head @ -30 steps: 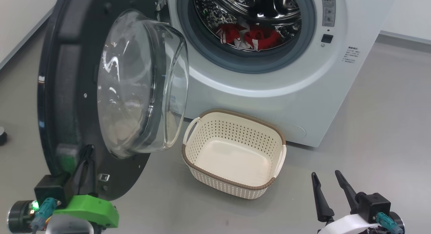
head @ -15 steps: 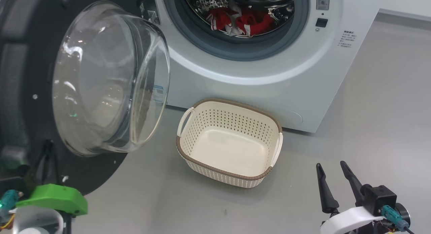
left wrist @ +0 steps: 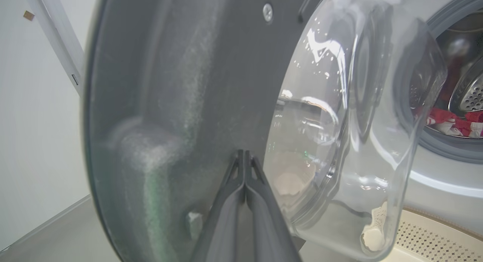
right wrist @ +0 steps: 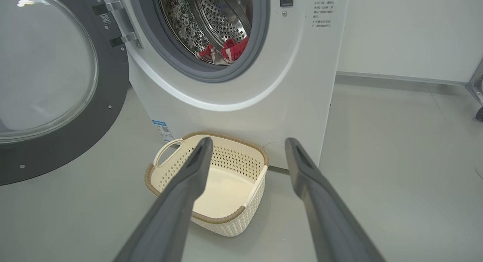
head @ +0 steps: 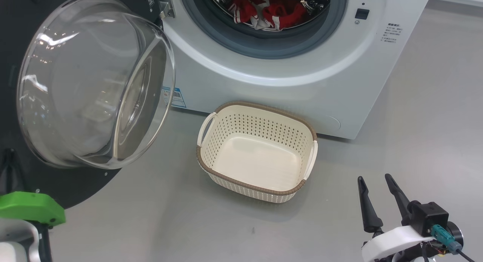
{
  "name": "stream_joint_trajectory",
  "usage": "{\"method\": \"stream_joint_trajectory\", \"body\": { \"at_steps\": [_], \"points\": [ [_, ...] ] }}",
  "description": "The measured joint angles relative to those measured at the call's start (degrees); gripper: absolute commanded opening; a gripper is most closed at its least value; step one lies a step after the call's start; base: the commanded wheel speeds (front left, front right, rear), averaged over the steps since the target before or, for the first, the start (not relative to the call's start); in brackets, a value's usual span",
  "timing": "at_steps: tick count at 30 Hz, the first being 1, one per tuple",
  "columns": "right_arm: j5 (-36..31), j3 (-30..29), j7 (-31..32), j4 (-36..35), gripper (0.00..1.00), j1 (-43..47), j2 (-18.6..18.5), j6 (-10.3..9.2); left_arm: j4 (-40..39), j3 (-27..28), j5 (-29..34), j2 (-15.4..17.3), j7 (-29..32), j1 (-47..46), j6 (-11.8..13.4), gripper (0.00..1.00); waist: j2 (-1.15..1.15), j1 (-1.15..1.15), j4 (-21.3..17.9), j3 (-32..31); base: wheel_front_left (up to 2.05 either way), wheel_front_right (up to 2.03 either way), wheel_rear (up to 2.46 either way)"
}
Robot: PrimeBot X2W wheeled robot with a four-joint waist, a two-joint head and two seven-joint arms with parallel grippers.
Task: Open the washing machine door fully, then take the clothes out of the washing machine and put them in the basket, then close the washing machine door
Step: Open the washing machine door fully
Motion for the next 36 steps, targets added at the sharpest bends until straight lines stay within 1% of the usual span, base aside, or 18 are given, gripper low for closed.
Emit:
{"method": "stream_joint_trajectory", "body": {
  "at_steps": [8, 14, 19, 23, 27, 32, 36],
  "points": [
    [0.00, 0.00, 0.00, 0.03, 1.00, -0.04, -0.08, 0.01, 2.80, 1.92, 0.65, 1.20, -0.47, -2.45, 0.00, 0.00, 0.00, 0.00, -0.13, -0.02, 0.00, 0.00, 0.00],
    [-0.01, 0.01, 0.00, 0.05, 1.00, -0.30, -0.14, 0.02, 4.26, 2.71, 0.92, 1.35, -1.09, -3.26, 0.00, 0.00, 0.00, 0.00, -0.36, -0.11, 0.00, 0.00, 0.00],
    [-0.01, 0.01, 0.00, 0.15, 1.00, -0.32, -0.15, 0.03, 4.72, 2.59, 0.92, 1.03, -2.27, -3.28, 0.20, 0.00, 0.00, 0.00, -0.56, -0.29, 0.00, 0.00, 0.00],
    [-0.01, 0.05, 0.00, 0.44, 1.00, -0.41, -0.12, 0.09, 4.34, 2.25, 0.92, -0.25, -3.63, -3.02, 0.46, 0.00, 0.00, 0.00, -0.78, -0.72, 0.00, 0.00, 0.00],
    [-0.01, 0.02, 0.00, 0.62, 1.00, -0.54, 0.00, 0.09, 3.90, 0.94, 1.21, -0.45, -4.21, -1.66, 0.45, 0.00, 0.00, 0.00, -0.97, -1.29, 0.00, 0.00, 0.00],
    [-0.01, -0.27, 0.00, 0.69, 1.00, -0.52, 0.07, 0.07, 2.85, -1.60, 3.03, -1.05, -5.06, 1.37, 0.34, 0.00, 0.00, 0.00, -0.94, -2.19, 0.00, 0.00, 0.00],
    [-0.01, -0.58, 0.00, 0.69, 1.00, -0.51, 0.04, 0.02, 0.71, -5.12, 3.82, -2.35, -5.68, 3.48, -1.21, 0.00, 0.00, 0.00, -0.34, -2.74, 0.00, 0.00, 0.00]
  ]
}}
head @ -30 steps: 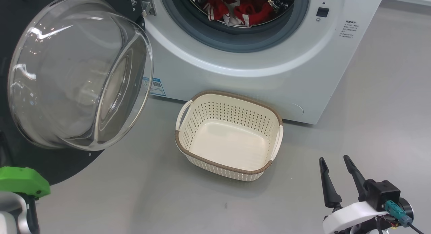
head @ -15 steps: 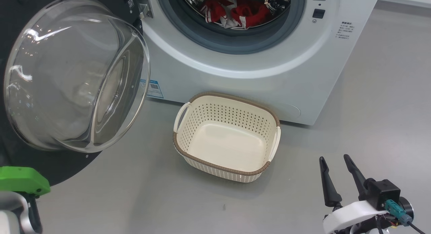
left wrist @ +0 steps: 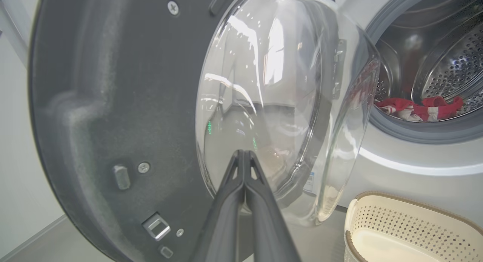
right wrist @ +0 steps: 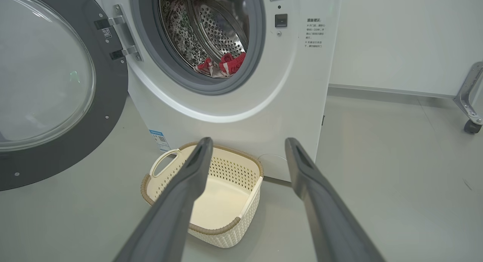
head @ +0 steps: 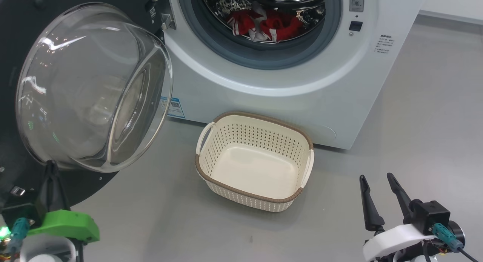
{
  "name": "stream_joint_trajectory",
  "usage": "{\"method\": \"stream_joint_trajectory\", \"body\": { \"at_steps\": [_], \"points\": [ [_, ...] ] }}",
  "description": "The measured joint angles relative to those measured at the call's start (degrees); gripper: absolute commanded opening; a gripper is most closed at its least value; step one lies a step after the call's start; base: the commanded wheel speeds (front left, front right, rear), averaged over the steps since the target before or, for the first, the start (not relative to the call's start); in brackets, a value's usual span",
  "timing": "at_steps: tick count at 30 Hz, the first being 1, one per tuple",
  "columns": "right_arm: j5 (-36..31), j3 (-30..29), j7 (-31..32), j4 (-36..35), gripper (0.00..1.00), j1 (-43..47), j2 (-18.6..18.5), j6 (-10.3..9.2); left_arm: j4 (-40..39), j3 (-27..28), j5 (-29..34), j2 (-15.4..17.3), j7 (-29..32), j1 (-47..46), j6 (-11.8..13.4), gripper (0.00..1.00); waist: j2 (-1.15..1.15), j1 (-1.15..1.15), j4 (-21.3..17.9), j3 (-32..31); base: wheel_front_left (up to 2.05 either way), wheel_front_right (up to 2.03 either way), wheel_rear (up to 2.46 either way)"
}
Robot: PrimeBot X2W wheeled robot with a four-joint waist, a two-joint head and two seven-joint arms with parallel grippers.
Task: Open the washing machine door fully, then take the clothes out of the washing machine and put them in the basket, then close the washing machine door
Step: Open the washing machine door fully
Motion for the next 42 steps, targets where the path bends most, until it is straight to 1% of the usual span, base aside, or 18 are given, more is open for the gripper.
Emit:
{"method": "stream_joint_trajectory", "body": {
  "at_steps": [9, 12, 19, 20, 22, 23, 24, 31, 42],
  "points": [
    [-0.13, 0.66, 0.00, 0.11, 1.00, -0.02, 0.18, 0.08, -2.05, -5.79, 0.31, -1.05, -0.25, 3.60, -2.52, 0.00, 0.00, 0.00, 0.08, -0.77, 0.00, 0.00, 0.00],
    [-0.14, 1.21, 0.00, 0.27, 1.00, -0.04, 0.51, 0.49, -2.38, -7.37, 0.29, -1.15, -0.19, 4.94, -3.33, 0.00, 0.00, 0.00, -0.50, -0.94, 0.00, 0.00, 0.00],
    [-0.15, 1.27, 0.00, 1.09, 1.00, -0.17, 0.59, 0.48, -3.50, -11.46, 0.20, -1.34, 0.31, 5.84, -4.97, 0.00, 0.00, 0.00, -2.69, -1.09, 0.00, 0.00, 0.00],
    [-0.15, 1.23, 0.00, 1.21, 1.00, -0.22, 0.59, 0.48, -3.67, -11.73, 0.16, -1.35, 0.31, 5.85, -4.98, 0.13, 0.00, 0.00, -3.07, -1.11, 0.00, 0.00, 0.00],
    [-0.15, 1.12, 0.00, 1.25, 1.00, -0.37, 0.59, 0.46, -3.92, -12.23, -0.27, -1.35, 0.32, 5.85, -4.99, 0.49, 0.00, 0.00, -3.87, -1.14, 0.00, 0.00, 0.00],
    [-0.20, 1.08, 0.00, 1.25, 1.00, -0.44, 0.58, 0.46, -3.83, -12.52, -0.47, -1.35, 0.58, 5.85, -5.00, 0.83, 0.00, 0.00, -4.28, -1.14, 0.00, 0.00, 0.00],
    [-0.40, 1.04, 0.00, 1.23, 1.00, -0.48, 0.59, 0.44, -3.77, -12.72, -0.47, -1.38, 0.75, 5.87, -5.00, 1.00, 0.00, 0.00, -4.70, -1.14, 0.00, 0.00, 0.00],
    [-0.89, 0.73, 0.00, 0.77, 1.00, -1.68, 0.86, 0.42, -3.57, -13.03, -0.56, -1.40, 1.00, 5.87, -4.87, 1.00, 0.00, 0.00, -7.90, -1.01, 0.00, 0.00, 0.00],
    [-0.98, 0.51, 0.00, 0.98, 1.00, -1.71, 0.92, 0.42, -3.20, -12.74, -1.01, -1.43, 1.00, 5.86, -2.67, 1.00, 0.00, 0.00, -13.27, -0.76, 0.00, 0.00, 0.00]
  ]
}}
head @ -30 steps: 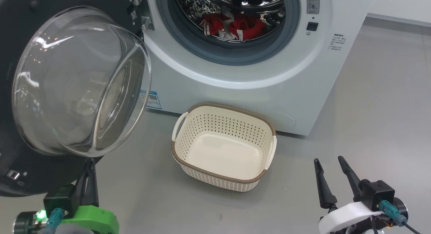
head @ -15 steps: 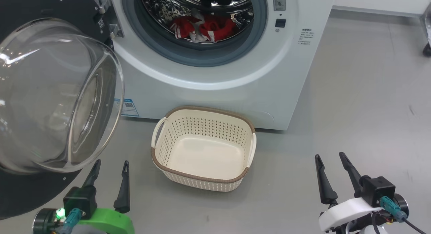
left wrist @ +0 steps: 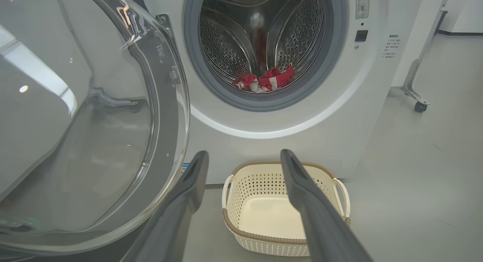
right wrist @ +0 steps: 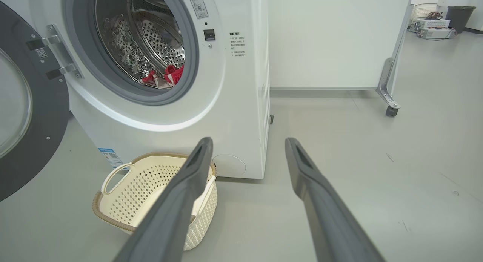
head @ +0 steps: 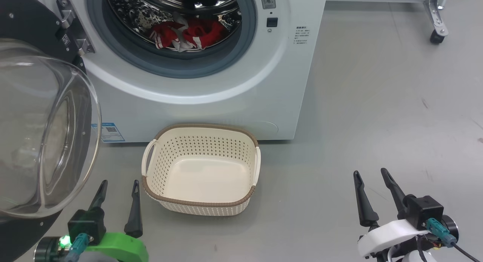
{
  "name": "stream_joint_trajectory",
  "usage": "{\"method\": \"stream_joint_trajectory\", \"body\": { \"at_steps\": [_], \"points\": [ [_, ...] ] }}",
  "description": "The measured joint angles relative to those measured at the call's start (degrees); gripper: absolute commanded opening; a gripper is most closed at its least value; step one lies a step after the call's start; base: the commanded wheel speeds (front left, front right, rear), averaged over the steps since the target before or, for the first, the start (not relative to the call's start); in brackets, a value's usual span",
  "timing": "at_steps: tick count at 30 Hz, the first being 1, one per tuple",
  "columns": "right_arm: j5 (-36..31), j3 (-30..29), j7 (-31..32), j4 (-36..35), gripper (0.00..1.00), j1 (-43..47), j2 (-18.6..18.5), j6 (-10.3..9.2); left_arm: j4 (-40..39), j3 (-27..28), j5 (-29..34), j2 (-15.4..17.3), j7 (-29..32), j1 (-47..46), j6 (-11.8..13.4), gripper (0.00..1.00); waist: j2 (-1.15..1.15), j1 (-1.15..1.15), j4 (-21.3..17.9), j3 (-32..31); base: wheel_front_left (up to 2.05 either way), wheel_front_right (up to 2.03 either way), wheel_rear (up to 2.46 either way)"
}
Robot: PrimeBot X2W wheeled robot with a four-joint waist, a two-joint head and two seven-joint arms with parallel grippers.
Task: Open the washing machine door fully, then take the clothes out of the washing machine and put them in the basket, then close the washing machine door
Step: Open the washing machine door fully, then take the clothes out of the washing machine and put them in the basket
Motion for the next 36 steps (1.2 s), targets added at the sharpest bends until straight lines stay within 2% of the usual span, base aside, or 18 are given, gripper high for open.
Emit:
{"method": "stream_joint_trajectory", "body": {
  "at_steps": [9, 36],
  "points": [
    [0.00, -0.49, 0.00, 0.33, 1.00, 0.23, -0.01, -0.01, 0.84, -0.69, -0.40, -0.04, 0.00, -0.01, 0.34, 1.00, 0.00, 0.00, -2.68, -0.49, 0.00, 0.00, 0.00],
    [-0.08, -0.81, 0.00, -0.01, 1.00, 1.07, 0.13, -0.01, 1.77, -0.69, -0.30, -0.07, 0.00, 0.01, 2.31, 1.00, 0.00, 0.00, -3.71, -0.94, 0.00, 0.00, 0.00]
  ]
}}
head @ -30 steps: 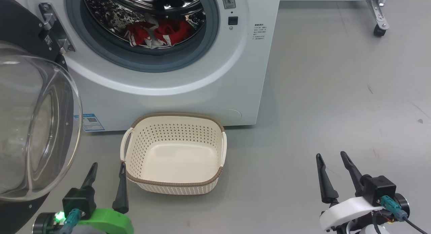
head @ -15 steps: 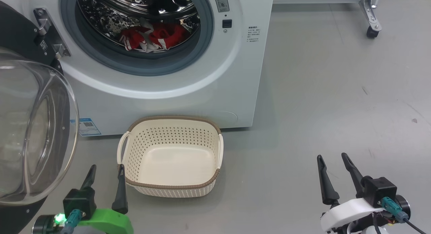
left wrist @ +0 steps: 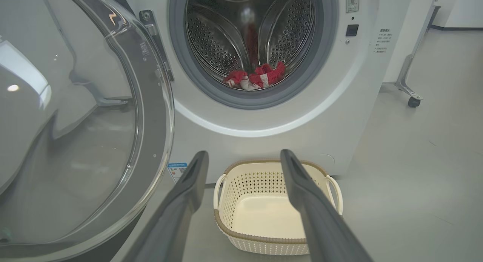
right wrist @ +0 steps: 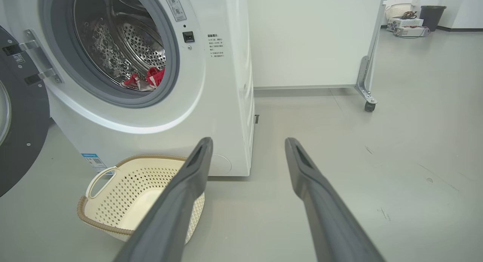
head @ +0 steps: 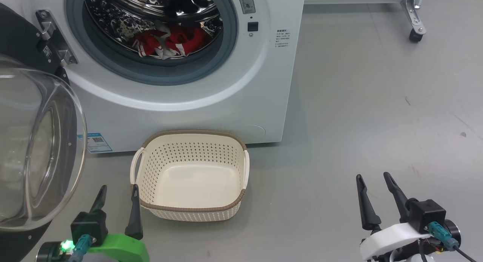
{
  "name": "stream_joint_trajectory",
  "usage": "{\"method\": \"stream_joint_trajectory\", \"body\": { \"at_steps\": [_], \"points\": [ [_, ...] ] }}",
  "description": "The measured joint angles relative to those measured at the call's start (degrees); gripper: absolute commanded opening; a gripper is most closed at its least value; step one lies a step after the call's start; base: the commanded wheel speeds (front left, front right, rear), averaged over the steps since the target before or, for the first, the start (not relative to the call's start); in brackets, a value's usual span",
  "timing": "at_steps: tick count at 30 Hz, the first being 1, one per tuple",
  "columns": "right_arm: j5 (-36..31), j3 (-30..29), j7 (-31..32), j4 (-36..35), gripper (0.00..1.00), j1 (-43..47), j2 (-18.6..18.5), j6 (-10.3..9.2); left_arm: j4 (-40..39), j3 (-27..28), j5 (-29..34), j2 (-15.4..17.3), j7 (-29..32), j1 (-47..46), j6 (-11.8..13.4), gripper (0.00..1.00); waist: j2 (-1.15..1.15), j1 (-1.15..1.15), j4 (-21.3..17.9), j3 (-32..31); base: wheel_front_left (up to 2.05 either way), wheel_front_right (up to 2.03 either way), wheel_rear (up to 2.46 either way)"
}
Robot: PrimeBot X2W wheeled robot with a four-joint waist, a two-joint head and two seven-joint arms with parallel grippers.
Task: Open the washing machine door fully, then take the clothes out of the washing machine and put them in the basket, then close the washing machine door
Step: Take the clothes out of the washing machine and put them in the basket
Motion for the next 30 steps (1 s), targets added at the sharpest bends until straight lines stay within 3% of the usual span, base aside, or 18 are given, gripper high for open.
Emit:
{"method": "stream_joint_trajectory", "body": {
  "at_steps": [15, 30],
  "points": [
    [-0.01, -0.32, 0.00, -0.52, 1.00, 0.01, 0.35, 0.01, -0.94, -0.96, -0.20, -0.02, -0.35, 0.01, 0.04, 1.00, 0.00, 0.00, 0.10, 0.55, 0.13, -0.13, 0.00],
    [-0.01, -0.55, 0.00, -0.62, 1.00, 0.01, 0.47, 0.04, -1.01, -1.09, -0.20, -0.02, -0.36, 0.01, 0.32, 1.00, 0.00, 0.00, -0.03, 1.13, 0.69, -0.69, 0.00]
  ]
}}
